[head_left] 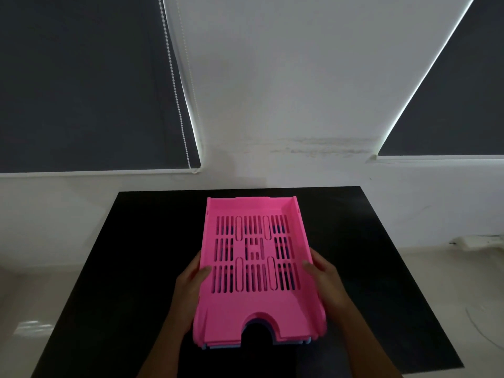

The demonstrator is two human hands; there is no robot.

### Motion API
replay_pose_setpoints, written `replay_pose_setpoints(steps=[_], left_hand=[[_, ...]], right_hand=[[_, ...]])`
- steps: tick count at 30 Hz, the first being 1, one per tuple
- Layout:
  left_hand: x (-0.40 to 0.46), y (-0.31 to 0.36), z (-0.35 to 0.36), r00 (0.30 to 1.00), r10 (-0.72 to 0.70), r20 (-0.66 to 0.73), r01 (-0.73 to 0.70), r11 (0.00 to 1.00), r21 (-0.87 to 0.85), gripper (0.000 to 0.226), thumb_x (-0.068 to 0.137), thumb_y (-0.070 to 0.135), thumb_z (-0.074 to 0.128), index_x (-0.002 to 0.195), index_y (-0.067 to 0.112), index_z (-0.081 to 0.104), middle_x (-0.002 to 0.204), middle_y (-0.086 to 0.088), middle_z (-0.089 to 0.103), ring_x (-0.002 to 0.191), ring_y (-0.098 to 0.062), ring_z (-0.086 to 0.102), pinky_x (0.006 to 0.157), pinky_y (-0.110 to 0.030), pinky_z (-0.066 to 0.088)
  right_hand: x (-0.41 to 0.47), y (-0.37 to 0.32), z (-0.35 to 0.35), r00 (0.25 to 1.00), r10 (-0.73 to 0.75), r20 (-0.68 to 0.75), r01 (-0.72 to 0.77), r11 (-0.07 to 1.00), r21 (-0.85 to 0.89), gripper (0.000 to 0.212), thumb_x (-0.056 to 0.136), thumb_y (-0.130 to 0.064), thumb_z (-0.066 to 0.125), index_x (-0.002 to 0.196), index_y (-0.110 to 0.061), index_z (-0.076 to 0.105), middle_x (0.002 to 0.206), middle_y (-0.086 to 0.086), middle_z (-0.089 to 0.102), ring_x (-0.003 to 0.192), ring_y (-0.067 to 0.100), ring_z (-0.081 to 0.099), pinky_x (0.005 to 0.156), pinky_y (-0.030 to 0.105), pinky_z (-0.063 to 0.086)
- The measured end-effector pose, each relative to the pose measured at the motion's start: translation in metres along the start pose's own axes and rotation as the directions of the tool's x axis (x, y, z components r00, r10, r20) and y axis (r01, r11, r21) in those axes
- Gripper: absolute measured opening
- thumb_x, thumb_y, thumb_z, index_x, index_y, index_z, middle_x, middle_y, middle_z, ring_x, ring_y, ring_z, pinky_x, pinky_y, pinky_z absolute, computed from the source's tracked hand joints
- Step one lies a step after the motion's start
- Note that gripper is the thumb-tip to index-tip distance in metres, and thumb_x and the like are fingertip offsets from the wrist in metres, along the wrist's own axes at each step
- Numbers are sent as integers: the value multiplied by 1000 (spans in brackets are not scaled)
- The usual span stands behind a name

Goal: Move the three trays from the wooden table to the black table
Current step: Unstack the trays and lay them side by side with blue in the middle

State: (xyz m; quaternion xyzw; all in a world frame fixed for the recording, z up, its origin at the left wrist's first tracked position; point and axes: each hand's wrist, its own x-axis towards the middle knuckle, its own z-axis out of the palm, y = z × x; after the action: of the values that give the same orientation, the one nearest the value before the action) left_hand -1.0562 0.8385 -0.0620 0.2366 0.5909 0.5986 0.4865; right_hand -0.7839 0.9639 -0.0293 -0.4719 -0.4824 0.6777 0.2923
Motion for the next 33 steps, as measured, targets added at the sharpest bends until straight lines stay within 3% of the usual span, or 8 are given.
replay_pose_setpoints(steps=[3,9,12,17,22,26,31,33], left_hand=[[-2,6,10,1000,16,-22,-15,999,35,54,90,27,61,143,24,52,107,-15,76,93,-36,74,85,-57,58],[-6,25,26,996,79,-31,-78,995,57,81,72,55,77,142,24,53,116,-12,74,100,-33,74,86,-54,58],[-3,29,45,994,109,-31,-108,993,54,67,80,43,68,142,23,53,121,-13,72,103,-33,73,88,-54,58],[4,27,92,995,93,26,-94,994,48,63,84,41,71,142,25,52,123,-16,70,101,-34,73,88,-57,58],[13,23,154,992,79,95,-91,988,126,53,80,36,68,132,30,59,123,-1,74,109,-19,72,93,-43,57],[17,21,206,983,28,179,-56,987,153,49,87,34,67,134,32,54,128,13,65,112,7,64,104,-33,48],[39,-6,249,981,-22,190,-16,981,194,102,63,72,75,149,27,44,153,-2,50,139,-22,49,115,-54,39],[42,-12,262,982,-64,179,22,974,225,100,65,68,75,149,24,45,153,-3,50,139,-22,48,116,-53,37]], right_hand=[[1,-2,8,999,-50,-6,49,993,-105,27,100,-21,52,123,-30,63,112,4,74,96,19,75,76,35,61],[5,-13,-7,992,-125,-1,124,986,-109,31,102,-17,50,128,-26,64,113,4,74,100,23,74,82,42,62],[8,-29,-22,987,-163,-15,160,980,-118,32,102,-15,50,128,-26,65,112,-1,76,99,18,75,78,34,62],[5,-38,-69,985,-161,-62,154,982,-110,30,103,-23,47,125,-29,68,107,0,77,95,20,75,80,39,60],[1,-46,-133,977,-151,-150,132,982,-133,28,102,-25,48,111,-38,70,103,2,77,88,20,76,73,37,60],[1,-52,-187,964,-159,-214,136,983,-121,29,101,-23,53,115,-39,73,106,4,79,91,26,77,76,45,61],[2,-50,-240,958,-150,-244,127,986,-110,33,100,-16,53,129,-22,68,108,8,79,92,32,76,74,43,63],[3,-47,-252,960,-136,-246,110,987,-119,30,100,-18,53,123,-29,71,107,7,79,90,30,77,72,41,63]])
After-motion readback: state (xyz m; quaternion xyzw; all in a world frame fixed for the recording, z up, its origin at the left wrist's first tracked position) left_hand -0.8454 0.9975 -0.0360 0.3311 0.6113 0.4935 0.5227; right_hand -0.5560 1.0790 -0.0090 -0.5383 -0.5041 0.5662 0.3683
